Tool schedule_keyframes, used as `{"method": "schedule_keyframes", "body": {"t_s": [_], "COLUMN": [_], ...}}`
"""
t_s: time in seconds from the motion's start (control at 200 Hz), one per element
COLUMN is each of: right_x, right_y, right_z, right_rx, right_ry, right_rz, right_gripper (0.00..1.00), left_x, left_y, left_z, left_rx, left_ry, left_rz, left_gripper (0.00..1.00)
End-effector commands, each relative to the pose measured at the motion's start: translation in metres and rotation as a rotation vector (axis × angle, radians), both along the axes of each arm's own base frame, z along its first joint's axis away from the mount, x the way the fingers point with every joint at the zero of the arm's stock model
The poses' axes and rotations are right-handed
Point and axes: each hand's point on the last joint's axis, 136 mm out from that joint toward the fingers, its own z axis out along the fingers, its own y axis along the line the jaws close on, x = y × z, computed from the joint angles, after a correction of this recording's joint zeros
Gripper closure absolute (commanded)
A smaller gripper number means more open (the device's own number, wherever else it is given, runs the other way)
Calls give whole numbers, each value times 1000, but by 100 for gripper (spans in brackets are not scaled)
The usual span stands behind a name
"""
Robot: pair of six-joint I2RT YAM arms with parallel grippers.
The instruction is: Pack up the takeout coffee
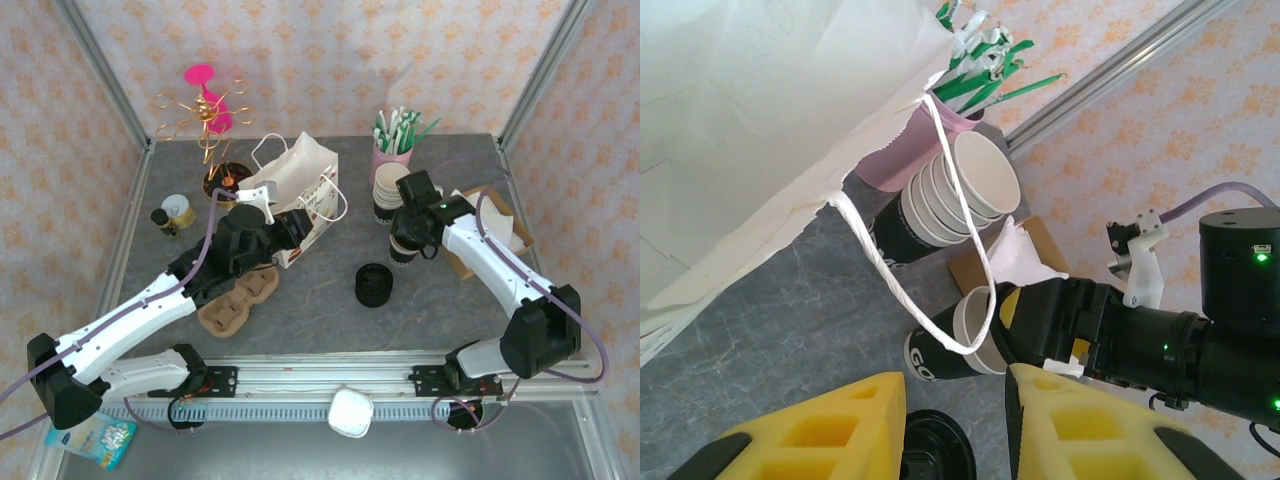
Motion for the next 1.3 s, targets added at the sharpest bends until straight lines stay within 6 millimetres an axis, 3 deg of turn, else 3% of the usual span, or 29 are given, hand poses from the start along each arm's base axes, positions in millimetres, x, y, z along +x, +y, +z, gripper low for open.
{"method": "schedule_keyframes", "body": {"t_s": [0.0, 0.826, 1.291], "right_x": [-1, -1, 5], "right_y": [-5, 3, 7], "right_z": [-4, -29, -9], "right_rx": [-68, -124, -64], "right_ry": [2, 67, -11], "right_rz": [-4, 28, 3], "right_gripper": [34, 30, 20], "left_x": [1, 3, 3], "left_y": [10, 10, 10], "left_z": [-4, -5, -5], "left_rx": [45, 60, 68], "left_ry": [-8, -10, -10], "left_rz": [28, 31, 32], "left_gripper": [69, 69, 68]}}
